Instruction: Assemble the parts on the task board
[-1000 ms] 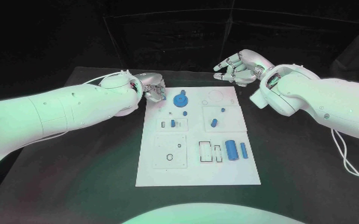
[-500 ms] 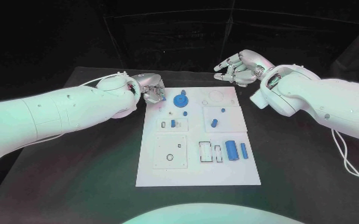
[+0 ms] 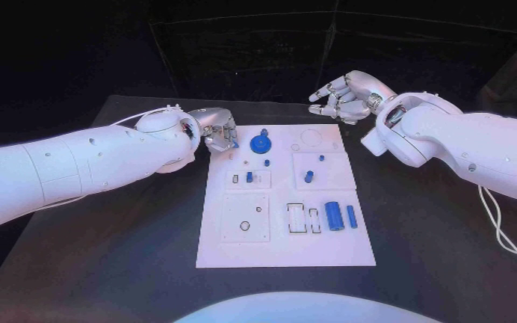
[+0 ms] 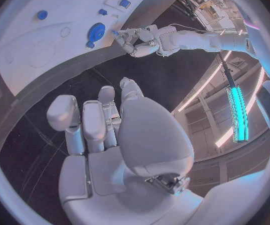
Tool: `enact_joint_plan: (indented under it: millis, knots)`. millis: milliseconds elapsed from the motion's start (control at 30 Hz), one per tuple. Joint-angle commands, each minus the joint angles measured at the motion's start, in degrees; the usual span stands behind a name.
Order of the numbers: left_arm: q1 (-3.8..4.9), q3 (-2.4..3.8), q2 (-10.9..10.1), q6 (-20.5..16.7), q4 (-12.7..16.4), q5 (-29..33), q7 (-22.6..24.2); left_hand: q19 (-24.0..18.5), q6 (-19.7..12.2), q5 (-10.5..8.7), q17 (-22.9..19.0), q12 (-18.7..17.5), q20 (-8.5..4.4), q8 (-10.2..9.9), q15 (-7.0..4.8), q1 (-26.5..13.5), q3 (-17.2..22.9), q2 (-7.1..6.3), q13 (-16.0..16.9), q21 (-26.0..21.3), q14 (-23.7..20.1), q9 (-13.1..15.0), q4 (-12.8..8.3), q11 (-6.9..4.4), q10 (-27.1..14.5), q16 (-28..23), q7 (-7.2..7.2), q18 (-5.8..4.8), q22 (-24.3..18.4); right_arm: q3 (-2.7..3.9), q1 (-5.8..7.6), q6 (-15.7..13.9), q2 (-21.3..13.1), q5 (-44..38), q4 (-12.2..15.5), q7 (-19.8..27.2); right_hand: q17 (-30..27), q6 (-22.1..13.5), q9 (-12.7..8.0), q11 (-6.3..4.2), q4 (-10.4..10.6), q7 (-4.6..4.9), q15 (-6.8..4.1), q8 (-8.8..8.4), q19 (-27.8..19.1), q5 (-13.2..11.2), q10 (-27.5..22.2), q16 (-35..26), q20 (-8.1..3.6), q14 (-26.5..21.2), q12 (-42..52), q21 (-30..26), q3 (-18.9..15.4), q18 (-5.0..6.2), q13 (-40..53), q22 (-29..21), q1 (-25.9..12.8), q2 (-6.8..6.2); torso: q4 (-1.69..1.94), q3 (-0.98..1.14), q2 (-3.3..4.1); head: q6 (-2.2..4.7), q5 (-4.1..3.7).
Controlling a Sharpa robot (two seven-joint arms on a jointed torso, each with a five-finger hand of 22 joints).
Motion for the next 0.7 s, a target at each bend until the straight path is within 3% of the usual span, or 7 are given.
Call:
enact_joint_plan:
  millis: [33, 367, 700]
  knots:
    - [0.19, 0.04, -0.7, 4.0, 1.3, -1.3, -0.7, 0.1, 1.2, 0.34, 0.1, 0.4, -0.30, 0.3, 0.01, 0.1, 0.3, 0.47, 0.1, 0.4, 0.5, 3.4, 0.0, 0.04, 0.5, 0.3, -0.66, 0.59, 0.1, 0.03, 0.09, 0.3, -0.1, -0.1, 0.2, 0.5, 0.1, -0.3, 0.0, -0.05, 0.3, 0.06, -0.28, 0.28, -0.2, 0.2, -0.2, -0.2, -0.09, 0.9, 0.3, -0.4, 0.1, 0.75, -0.1, -0.1, -0.4, 0.22, 0.03, 0.00, -0.03, -0.03, -0.01]
    - [0.45, 0.04, -2.0, 7.9, 3.2, -3.4, -2.1, 0.0, 1.3, 0.34, 0.0, 0.4, -0.32, 0.4, -0.02, 0.0, 0.4, 0.40, 0.1, 0.4, 0.5, 3.5, 0.0, -0.01, 0.5, 0.2, -0.72, 0.59, 0.1, 0.03, 0.09, 0.3, -0.2, -0.1, 0.2, 0.4, 0.1, -0.3, 0.0, -0.05, 0.3, 0.06, -0.28, 0.28, -0.2, 0.2, -0.2, -0.2, -0.09, 0.9, 0.3, -0.4, 0.1, 0.75, -0.1, -0.1, -0.4, 0.22, -0.04, -0.03, 0.04, -0.07, 0.15]
    - [0.48, 0.03, -1.7, 7.7, 3.6, -4.7, -2.4, -0.1, 1.2, 0.34, -0.4, 0.4, -0.35, 0.4, -0.06, 0.0, 0.5, 0.24, 0.1, 0.5, 0.3, 3.5, -0.1, -0.04, 0.5, -0.2, -0.77, 0.60, 0.2, 0.03, 0.09, 0.2, -0.2, -0.1, 0.2, 0.4, 0.1, -0.3, 0.0, -0.05, 0.3, 0.06, -0.28, 0.28, -0.2, 0.2, -0.2, -0.2, -0.09, 0.9, 0.3, -0.4, 0.1, 0.75, -0.1, -0.1, -0.4, 0.22, -0.03, -0.02, 0.02, -0.18, 0.26]
